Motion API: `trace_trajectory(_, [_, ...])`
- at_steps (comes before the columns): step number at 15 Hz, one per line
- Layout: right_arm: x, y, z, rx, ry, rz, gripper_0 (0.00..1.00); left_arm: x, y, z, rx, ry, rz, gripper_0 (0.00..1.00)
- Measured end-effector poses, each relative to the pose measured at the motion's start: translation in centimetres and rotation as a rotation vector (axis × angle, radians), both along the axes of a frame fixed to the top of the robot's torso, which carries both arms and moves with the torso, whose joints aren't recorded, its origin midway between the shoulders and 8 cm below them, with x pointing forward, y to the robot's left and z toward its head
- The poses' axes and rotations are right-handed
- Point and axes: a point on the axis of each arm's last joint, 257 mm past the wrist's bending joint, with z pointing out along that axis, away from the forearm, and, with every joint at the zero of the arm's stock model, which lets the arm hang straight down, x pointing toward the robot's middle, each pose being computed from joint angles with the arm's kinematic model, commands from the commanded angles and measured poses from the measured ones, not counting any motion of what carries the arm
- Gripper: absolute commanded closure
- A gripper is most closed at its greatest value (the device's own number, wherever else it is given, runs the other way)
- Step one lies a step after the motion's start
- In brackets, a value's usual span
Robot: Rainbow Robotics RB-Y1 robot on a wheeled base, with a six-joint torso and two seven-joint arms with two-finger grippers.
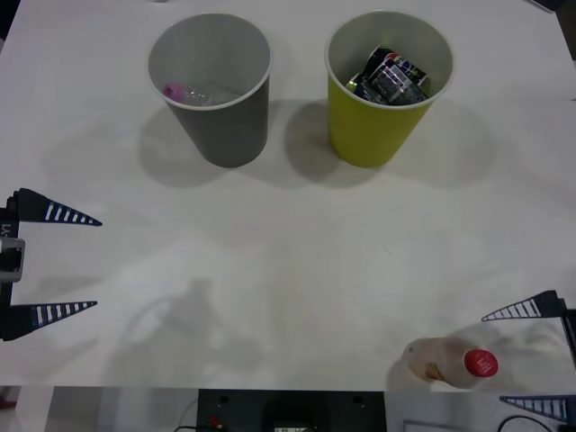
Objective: Put the can into the green bin and the plastic bottle into the gray bin
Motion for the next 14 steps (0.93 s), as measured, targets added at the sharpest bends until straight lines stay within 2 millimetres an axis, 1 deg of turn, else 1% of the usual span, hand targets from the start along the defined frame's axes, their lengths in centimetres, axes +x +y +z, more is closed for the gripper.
trace_trajectory(7, [-0.2, 4.3, -1.7, 0.129, 0.008, -0.031, 0.0, 0.0, 0.0, 0.0, 0.0, 0.0, 0.0, 0.02])
trace_trajectory(12, [-0.4, 7.1, -2.4, 0.186, 0.014, -0.027, 0.0, 0.0, 0.0, 0.0, 0.0, 0.0, 0.0, 0.02])
trace_trajectory(13, [-0.4, 7.3, -2.4, 0.19, 0.014, -0.027, 0.03, 0.0, 0.0, 0.0, 0.0, 0.0, 0.0, 0.02])
trace_trajectory(14, [-0.4, 7.4, -2.4, 0.193, 0.012, -0.025, 0.46, 0.0, 0.0, 0.0, 0.0, 0.0, 0.0, 0.02])
